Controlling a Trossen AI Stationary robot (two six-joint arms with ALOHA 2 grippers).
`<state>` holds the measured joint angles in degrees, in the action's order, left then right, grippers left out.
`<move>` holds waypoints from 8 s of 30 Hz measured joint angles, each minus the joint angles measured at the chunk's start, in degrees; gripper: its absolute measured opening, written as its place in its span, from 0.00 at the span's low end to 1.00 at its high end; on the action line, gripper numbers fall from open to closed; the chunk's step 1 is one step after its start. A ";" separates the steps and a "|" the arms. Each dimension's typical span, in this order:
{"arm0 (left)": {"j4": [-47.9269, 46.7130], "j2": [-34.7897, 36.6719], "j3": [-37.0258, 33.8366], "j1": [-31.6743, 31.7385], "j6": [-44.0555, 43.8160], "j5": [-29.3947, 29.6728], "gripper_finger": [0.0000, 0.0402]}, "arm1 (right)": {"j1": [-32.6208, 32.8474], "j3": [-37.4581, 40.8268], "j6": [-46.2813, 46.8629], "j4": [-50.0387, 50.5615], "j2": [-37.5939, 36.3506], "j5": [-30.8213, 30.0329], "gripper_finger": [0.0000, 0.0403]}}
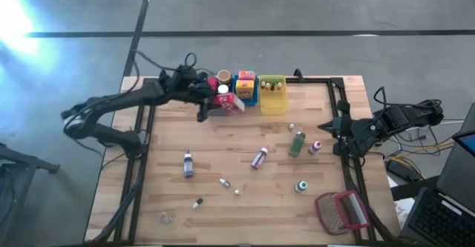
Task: Pick & Place Kitchen Items
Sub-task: Put the red cereal box into the blue bin, then move the black food coloring bottle to the center of the table
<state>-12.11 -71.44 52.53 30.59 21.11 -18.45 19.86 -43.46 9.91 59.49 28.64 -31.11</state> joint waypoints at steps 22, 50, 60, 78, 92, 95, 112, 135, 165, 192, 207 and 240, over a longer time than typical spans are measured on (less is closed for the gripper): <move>-17.28 -27.74 30.93 -1.74 11.89 13.87 0.48 | -0.01 0.00 0.00 -0.01 0.00 0.00 0.02; -15.93 -33.87 31.58 -2.19 12.36 17.19 0.48 | 0.02 0.00 0.00 0.01 0.00 0.00 0.02; -15.83 -35.43 31.58 -2.19 11.40 17.35 0.48 | 0.01 0.00 -0.01 0.00 0.00 0.00 0.02; -16.03 -35.47 31.58 -2.27 10.99 18.69 0.48 | 0.00 0.00 -0.01 0.00 0.00 0.00 0.02; -16.30 -35.47 31.58 -2.34 10.16 18.55 0.48 | 0.00 0.00 -0.01 0.00 0.00 0.00 0.02; -16.29 -35.47 31.58 -2.34 9.79 18.97 0.48 | 0.01 0.00 0.00 0.01 0.00 0.00 0.02; -16.31 -35.45 32.72 -3.78 12.73 22.48 0.48 | 0.02 0.00 -0.01 -0.01 0.00 0.00 0.02; -17.54 -35.32 33.22 -3.82 10.55 22.44 0.59 | 0.02 0.00 -0.02 -0.01 0.00 0.00 0.02; -29.61 -35.39 43.76 -6.91 10.75 23.94 0.59 | -0.01 -0.01 -0.02 -0.01 0.00 0.01 0.02; -24.37 -35.60 40.78 -6.00 8.84 20.19 0.14 | 0.00 -0.02 0.00 -0.01 0.00 0.02 0.02; -20.22 -35.58 37.20 -5.14 8.20 19.66 0.14 | -0.01 0.00 -0.01 0.00 0.00 0.00 0.02; -24.24 -35.23 40.79 -4.76 7.45 19.80 0.14 | 0.00 0.00 -0.02 0.01 0.00 0.00 0.02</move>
<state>-36.34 -106.67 93.32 25.83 28.56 1.36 19.86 -43.46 9.89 59.50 28.64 -31.11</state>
